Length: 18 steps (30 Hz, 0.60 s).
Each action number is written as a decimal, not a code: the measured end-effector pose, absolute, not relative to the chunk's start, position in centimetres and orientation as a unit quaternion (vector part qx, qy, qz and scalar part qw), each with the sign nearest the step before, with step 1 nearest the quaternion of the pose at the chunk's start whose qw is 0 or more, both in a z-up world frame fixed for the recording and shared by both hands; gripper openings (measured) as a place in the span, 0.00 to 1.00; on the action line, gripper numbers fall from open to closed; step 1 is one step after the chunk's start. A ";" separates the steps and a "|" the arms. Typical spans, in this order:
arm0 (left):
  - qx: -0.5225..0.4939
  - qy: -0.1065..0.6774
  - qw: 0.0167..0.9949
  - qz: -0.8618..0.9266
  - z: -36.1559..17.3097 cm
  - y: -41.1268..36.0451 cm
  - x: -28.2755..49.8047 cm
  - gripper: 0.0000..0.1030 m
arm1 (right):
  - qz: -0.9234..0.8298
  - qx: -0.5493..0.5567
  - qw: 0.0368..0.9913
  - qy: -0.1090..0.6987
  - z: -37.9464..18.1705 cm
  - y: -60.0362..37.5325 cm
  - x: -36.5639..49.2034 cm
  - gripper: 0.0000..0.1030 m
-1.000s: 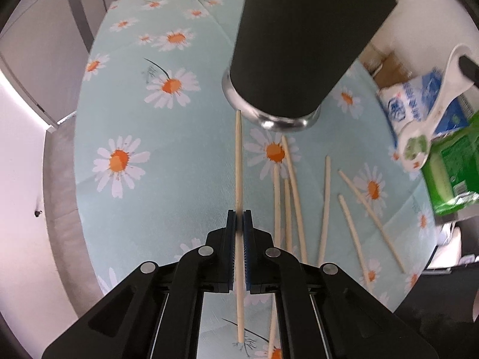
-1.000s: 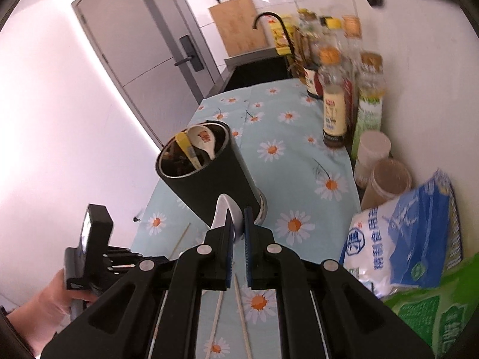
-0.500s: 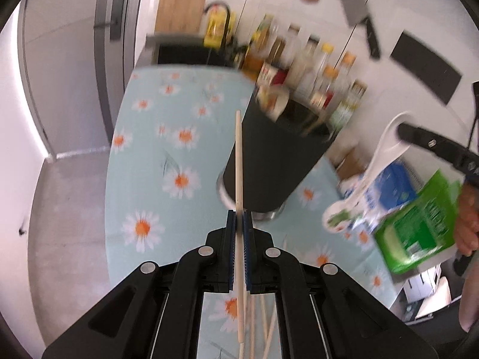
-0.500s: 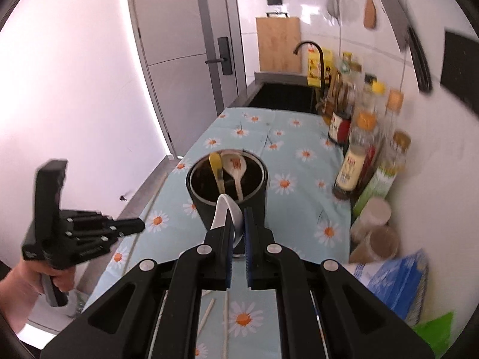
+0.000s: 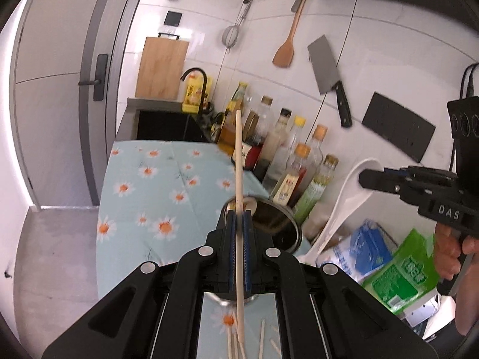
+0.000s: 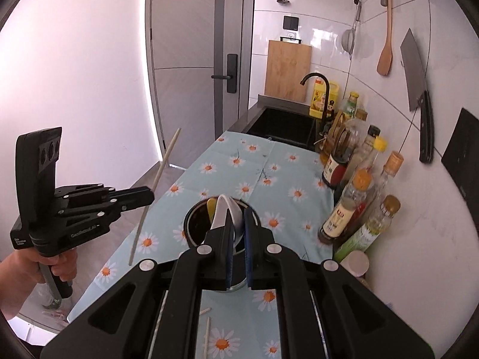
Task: Organize utensils
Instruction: 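Carry the white spoon and chopstick into the black holder and release both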
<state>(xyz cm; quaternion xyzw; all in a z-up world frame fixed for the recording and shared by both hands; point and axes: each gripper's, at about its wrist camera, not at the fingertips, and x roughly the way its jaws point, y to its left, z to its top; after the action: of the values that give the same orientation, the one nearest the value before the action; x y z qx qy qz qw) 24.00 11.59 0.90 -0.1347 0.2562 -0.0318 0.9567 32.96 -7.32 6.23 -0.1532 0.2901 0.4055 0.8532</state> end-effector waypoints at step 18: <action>-0.151 0.101 0.981 -0.070 5.1 11.6 28.5 0.04 | 0.376 -0.165 0.868 0.278 8.6 -4.8 37.5 0.07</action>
<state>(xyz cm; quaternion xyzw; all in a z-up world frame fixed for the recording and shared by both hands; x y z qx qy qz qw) 28.45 11.64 5.14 -0.1507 0.1012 -0.0703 0.9809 37.49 -4.81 8.56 -0.1648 0.2784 0.3757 0.8684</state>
